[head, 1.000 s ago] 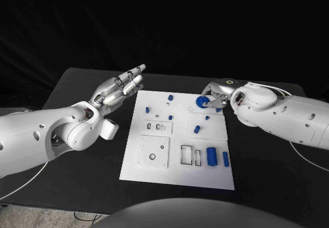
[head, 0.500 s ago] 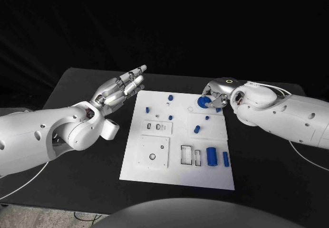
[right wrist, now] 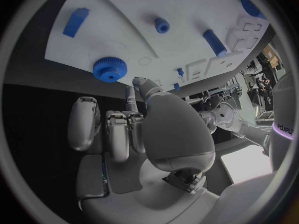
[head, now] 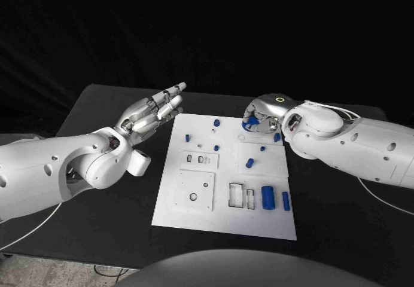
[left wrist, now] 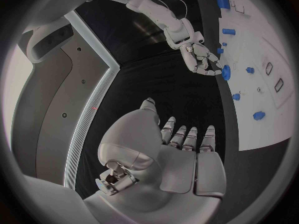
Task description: Assemble the parts on the task board
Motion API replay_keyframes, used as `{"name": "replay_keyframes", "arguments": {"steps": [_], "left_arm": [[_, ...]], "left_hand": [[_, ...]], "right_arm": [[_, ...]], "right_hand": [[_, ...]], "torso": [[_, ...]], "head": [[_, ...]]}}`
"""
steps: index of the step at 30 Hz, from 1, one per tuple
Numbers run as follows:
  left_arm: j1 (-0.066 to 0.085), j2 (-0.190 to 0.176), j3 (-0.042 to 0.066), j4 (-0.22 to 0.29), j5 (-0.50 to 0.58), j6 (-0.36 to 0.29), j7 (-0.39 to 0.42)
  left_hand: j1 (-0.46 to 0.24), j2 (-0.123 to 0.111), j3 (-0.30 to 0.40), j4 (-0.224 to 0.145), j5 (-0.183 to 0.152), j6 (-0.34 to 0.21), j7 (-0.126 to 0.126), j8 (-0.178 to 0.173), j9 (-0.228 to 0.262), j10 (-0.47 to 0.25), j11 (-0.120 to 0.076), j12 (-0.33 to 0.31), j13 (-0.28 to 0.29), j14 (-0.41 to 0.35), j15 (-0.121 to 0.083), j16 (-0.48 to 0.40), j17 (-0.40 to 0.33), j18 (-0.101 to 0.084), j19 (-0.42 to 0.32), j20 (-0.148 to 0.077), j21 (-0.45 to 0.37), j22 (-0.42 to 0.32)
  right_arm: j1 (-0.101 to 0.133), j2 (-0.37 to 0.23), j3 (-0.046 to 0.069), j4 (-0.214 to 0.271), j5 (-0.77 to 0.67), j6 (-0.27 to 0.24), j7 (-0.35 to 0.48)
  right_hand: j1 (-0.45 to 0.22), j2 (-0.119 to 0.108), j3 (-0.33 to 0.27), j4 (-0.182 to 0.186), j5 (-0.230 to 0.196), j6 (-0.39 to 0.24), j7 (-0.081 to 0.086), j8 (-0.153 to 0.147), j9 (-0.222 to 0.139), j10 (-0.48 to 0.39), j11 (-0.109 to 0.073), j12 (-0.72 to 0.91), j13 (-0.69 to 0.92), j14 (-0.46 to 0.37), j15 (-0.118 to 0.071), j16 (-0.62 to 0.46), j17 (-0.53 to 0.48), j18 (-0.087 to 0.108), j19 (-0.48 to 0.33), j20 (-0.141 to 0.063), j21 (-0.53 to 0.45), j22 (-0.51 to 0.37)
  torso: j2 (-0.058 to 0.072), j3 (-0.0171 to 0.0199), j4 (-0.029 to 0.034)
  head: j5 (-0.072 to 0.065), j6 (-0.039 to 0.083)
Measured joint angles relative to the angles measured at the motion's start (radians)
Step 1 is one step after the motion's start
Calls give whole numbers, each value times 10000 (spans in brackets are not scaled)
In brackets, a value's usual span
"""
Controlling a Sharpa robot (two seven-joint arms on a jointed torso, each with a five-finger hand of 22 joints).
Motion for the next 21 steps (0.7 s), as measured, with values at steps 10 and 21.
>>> {"name": "replay_keyframes", "arguments": {"steps": [10,21], "left_arm": [[0,-18,0,55,0,0,-51],[2,50,2,18,1,6,-87]], "left_hand": [[0,0,0,0,0,0,0,0,0,0,0,0,0,0,0,0,0,0,0,0,0,0],[40,-41,0,0,41,0,0,0,-1,0,0,0,0,35,34,0,1,0,0,0,0,0]], "right_arm": [[185,526,10,247,3,-178,96],[244,703,16,-6,13,26,29]], "right_hand": [[-38,-61,0,0,-81,-39,39,0,97,0,0,0,-1,0,0,0,-1,0,71,0,33,-1],[-505,-257,-112,366,-2221,-1872,169,-1110,-389,-3,74,0,7,0,75,0,-3,0,31,40,-196,-3]], "torso": [[-3,-1,15],[-26,-1,9]], "head": [[43,0],[65,0]]}}
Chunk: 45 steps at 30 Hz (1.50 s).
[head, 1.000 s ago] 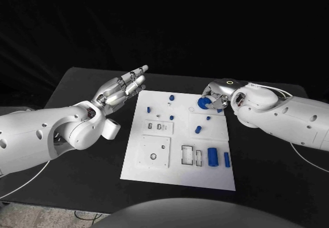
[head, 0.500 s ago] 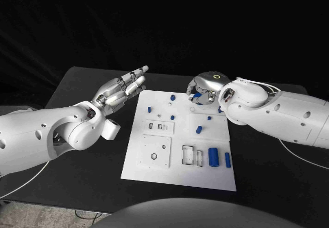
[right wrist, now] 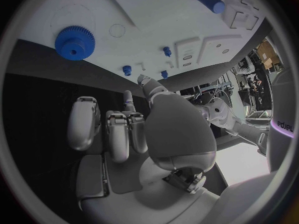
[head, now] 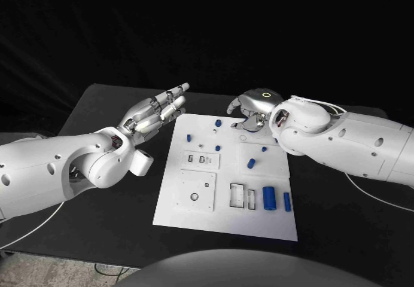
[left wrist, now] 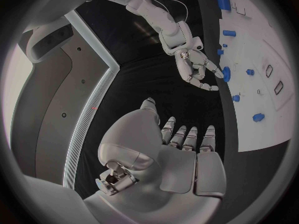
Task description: Assemble the parts on the task board
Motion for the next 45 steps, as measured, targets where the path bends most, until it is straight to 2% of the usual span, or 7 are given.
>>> {"name": "replay_keyframes", "arguments": {"steps": [2,5,13,18,26,35,45], "left_arm": [[0,18,0,-31,0,4,-3],[0,37,0,-64,0,8,-4],[-4,105,-3,-147,0,32,-4],[-13,144,-5,-184,0,55,-4],[-26,154,-7,-220,0,94,-7],[-37,171,-9,-242,1,118,-12],[-42,179,-10,-252,1,140,-26]], "left_hand": [[0,0,0,0,0,0,0,0,0,0,0,0,0,-34,34,0,0,-1,0,0,0,0],[0,0,0,0,0,0,0,0,0,0,0,0,0,-35,35,0,0,0,0,0,0,0],[0,0,0,0,0,0,0,0,0,0,0,0,0,-35,35,0,0,0,-37,36,0,0],[0,0,0,0,0,0,0,0,0,0,0,0,0,-36,35,0,1,0,-37,36,0,0],[91,13,27,-27,94,-37,37,0,0,0,0,0,0,-15,54,0,1,-1,-37,36,0,0],[184,1,84,-84,232,-37,37,0,0,0,0,0,0,1,70,0,1,1,-9,64,0,0],[262,0,84,-84,348,-37,36,0,0,0,0,0,0,0,70,0,1,0,-1,72,0,0]], "right_arm": [[3,-41,0,-149,0,98,-67],[6,-111,1,-331,-1,227,-161],[5,-306,0,-612,-10,561,-382],[-13,-375,-2,-722,-17,671,-444],[-85,-429,-2,-959,-21,762,-470],[-155,-350,-4,-1284,-5,772,-459],[-197,-230,-3,-1478,17,769,-412]], "right_hand": [[-50,-50,-41,41,-204,-295,7,-222,-153,3,-2,0,0,0,0,0,0,0,0,0,-5,-1],[-50,-50,-83,83,-322,-437,-6,-368,-288,2,-2,0,0,0,0,0,0,1,0,0,-5,0],[-208,-76,-262,262,-855,-437,-5,-453,-518,3,-2,0,-1,0,-1,0,-1,1,36,36,58,-1],[-208,-76,-235,289,-855,-432,-10,-453,-534,3,-3,0,-2,0,-1,0,-1,1,36,36,58,-2],[-272,-7,-236,373,-738,184,-65,-207,-512,3,-2,0,-3,0,-1,0,-2,0,36,35,58,-3],[-181,84,-236,373,-215,260,-56,-206,-517,3,-2,0,-4,0,-1,0,-3,0,36,35,19,-3],[-181,84,-235,372,-157,260,-56,-206,-536,3,-3,0,-5,0,-1,0,-4,1,36,34,19,4]], "torso": [[-2,1,-4],[-2,12,-12],[4,31,-27],[7,30,-30],[9,30,-24],[10,20,-6],[2,12,-2]], "head": [[-14,0],[-18,0],[-58,0],[-82,0],[-126,-1],[-149,0],[-140,0]]}}
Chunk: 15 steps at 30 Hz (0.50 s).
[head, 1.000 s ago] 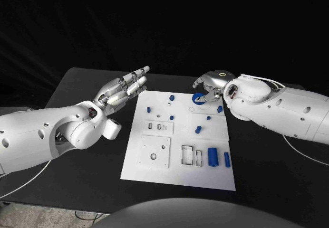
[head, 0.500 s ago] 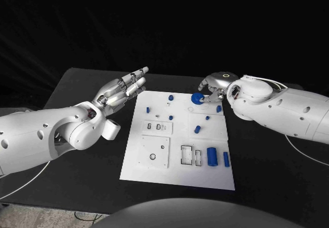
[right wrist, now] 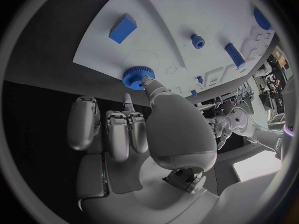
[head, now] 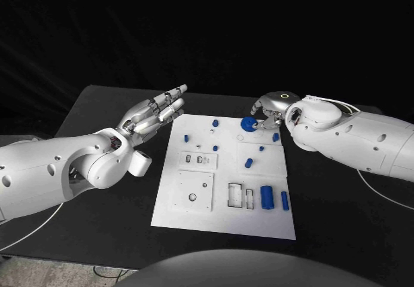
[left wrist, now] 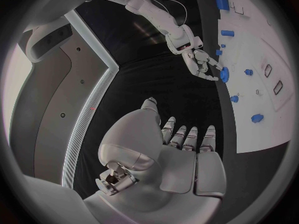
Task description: Assemble the parts on the task board
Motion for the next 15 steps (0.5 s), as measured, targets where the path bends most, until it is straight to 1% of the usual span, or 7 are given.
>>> {"name": "replay_keyframes", "arguments": {"steps": [10,12,15], "left_arm": [[-1,11,0,-2,0,32,-22],[-1,11,0,-4,0,38,-25],[-1,15,0,-7,0,46,-30]], "left_hand": [[39,-39,26,-27,43,0,0,0,0,0,0,0,0,0,0,0,0,0,0,0,0,0],[39,-39,26,-26,87,0,0,0,0,0,0,0,0,-34,34,0,0,0,0,0,0,0],[39,-39,26,-26,87,0,0,0,0,0,0,0,0,-34,34,0,0,0,0,0,0,0]], "right_arm": [[-29,60,0,-60,33,12,52],[-41,80,1,-85,48,20,62],[-61,114,1,-109,69,32,78]], "right_hand": [[5,5,2,1,37,0,0,0,0,0,0,0,-1,0,0,0,0,0,0,0,-60,-1],[52,52,28,27,95,53,53,0,-10,0,0,0,-1,0,0,0,0,0,0,0,-60,-2],[52,52,32,22,138,104,42,0,-10,0,0,0,-1,0,0,0,-1,0,0,0,-99,-2]], "torso": [[-5,-3,-4],[-7,-3,-4],[-8,-1,-5]], "head": [[12,0],[12,0],[12,0]]}}
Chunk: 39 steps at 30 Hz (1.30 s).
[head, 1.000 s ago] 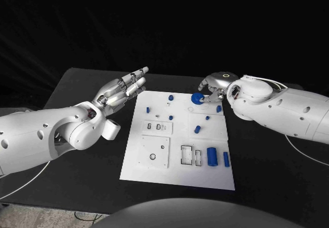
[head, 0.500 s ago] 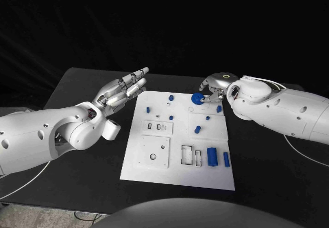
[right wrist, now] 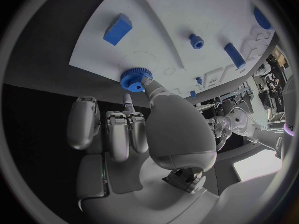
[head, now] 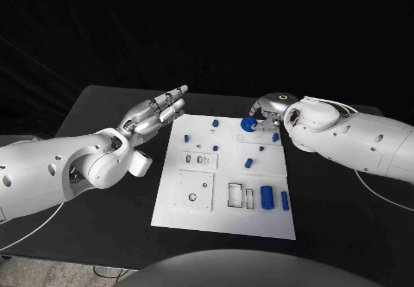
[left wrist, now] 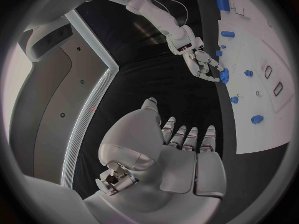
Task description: Assemble the parts on the task board
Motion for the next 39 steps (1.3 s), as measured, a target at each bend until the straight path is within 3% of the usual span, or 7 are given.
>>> {"name": "replay_keyframes", "arguments": {"steps": [12,21,26,39], "left_arm": [[-1,26,0,-23,0,51,-30],[-2,28,0,-42,0,82,-48],[-2,29,0,-58,0,94,-59],[-2,28,0,-70,0,146,-89]], "left_hand": [[39,39,27,-27,37,0,0,0,0,0,0,0,0,0,0,0,0,0,0,0,0,9],[78,0,27,-27,37,0,0,0,0,0,0,0,0,0,0,0,-8,1,0,0,0,9],[79,0,27,-27,37,0,0,0,0,0,0,0,0,0,0,0,-8,1,0,0,0,9],[79,0,56,2,76,0,0,0,0,39,38,0,13,0,0,0,-7,1,0,0,0,18]], "right_arm": [[-86,111,26,-128,95,18,77],[-142,147,55,-187,151,-133,161],[-163,147,56,-197,171,-208,212],[-190,73,65,-143,198,-245,315]], "right_hand": [[105,104,373,-151,1140,571,1,57,-86,0,0,0,-1,0,0,0,0,0,0,0,-164,-1],[108,104,567,-346,1270,1064,116,351,-51,3,3,0,-1,0,0,0,-1,0,0,0,-163,-3],[149,145,560,-458,1270,1083,134,370,-51,-8,-82,0,-1,0,0,0,-1,0,0,0,-202,-3],[161,157,534,-566,1448,1084,135,385,-51,-8,-81,0,-2,38,-38,0,7,-1,24,-100,-202,-4]], "torso": [[3,1,-1],[6,3,-1],[6,2,-6],[0,2,0]], "head": [[-12,0],[14,0],[23,0],[55,0]]}}
